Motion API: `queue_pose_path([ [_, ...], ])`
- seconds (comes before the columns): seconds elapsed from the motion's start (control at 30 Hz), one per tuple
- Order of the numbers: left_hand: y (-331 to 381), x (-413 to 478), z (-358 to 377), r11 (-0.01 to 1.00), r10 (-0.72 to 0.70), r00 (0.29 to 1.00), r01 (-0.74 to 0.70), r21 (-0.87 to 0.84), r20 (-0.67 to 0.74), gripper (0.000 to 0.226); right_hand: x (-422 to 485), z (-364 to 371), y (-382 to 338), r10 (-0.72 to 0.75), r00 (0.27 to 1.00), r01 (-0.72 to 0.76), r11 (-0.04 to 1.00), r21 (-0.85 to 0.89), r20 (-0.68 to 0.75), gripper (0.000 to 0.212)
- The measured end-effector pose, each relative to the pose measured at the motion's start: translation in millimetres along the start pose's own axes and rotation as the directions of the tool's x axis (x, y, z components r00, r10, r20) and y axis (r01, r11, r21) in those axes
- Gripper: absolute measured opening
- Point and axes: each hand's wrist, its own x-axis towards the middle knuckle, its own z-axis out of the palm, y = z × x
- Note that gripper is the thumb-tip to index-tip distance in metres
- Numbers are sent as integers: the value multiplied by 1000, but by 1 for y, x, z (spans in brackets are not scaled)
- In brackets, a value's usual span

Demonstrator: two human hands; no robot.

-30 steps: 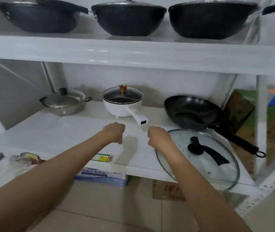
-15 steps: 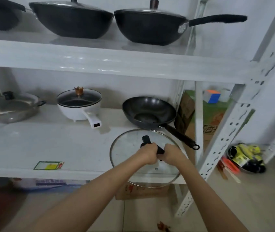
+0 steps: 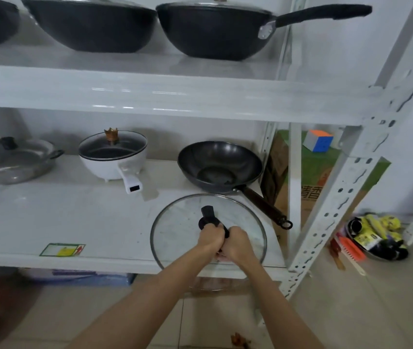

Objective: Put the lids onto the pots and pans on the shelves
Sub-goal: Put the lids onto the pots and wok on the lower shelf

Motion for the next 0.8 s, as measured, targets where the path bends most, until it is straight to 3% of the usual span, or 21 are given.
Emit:
queue_pose_path([
  [0.13,-2,-2,-8,991,53,998,-50,121,-17,42,-13,9,-6,33,999,-33,988,153,0,17],
  [0.23,-8,-12,-19,980,112,994,-110,164,1,40,-30,13,-12,30,999,-24,988,155,-37,26],
  [0.37,-16,-35,-31,949,229,973,-228,217,24,33,-61,17,-20,25,993,-5,986,168,-117,4],
  [0.57,-5,-73,-56,893,342,940,-332,303,20,28,-99,8,-41,11,990,31,957,289,-143,7],
  [0.8,49,-47,-78,898,394,919,-387,208,7,35,-57,-8,-83,-29,961,120,940,321,-277,16],
])
